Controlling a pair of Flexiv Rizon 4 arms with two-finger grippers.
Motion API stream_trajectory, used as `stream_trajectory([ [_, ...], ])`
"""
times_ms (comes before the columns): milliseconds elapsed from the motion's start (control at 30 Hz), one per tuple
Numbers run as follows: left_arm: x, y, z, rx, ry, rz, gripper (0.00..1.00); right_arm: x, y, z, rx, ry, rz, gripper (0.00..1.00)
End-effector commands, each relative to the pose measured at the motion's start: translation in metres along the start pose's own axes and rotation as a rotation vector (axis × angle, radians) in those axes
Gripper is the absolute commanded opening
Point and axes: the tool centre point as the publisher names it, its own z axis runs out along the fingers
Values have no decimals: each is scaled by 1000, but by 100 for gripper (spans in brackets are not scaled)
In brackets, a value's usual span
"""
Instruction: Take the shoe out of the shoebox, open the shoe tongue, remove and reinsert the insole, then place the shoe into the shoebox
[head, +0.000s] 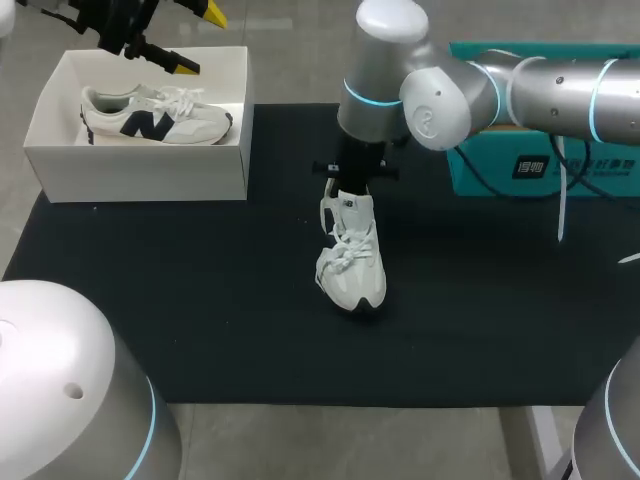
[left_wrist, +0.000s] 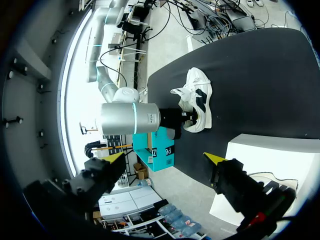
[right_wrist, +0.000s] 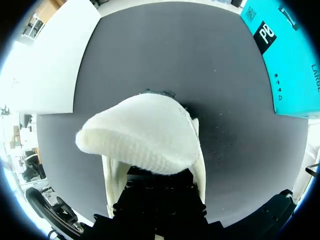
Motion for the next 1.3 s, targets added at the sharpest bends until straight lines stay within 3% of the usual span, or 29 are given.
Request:
stream_trajectory([
  [33,0,1,0,1,3,1,100,3,1,19,20,27,-4,0],
  [167,0,1,0,1,3,1,100,10,-6,15,15,10,-9,0],
  [367,0,1,0,1,3,1,100,11,-11,-17,-34,-48,-22,0],
  [633,0,1,0,1,3,1,100,7,-15,-30,-38,-84,-20,0],
  [767,0,1,0,1,3,1,100,1,-19,-25,-13,-81,0,0],
  [1133,0,1,0,1,3,1,100,-11,-25,14,64,-29,32,0],
  [1300,0,1,0,1,3,1,100,-7,-27,7,60,-28,28,0],
])
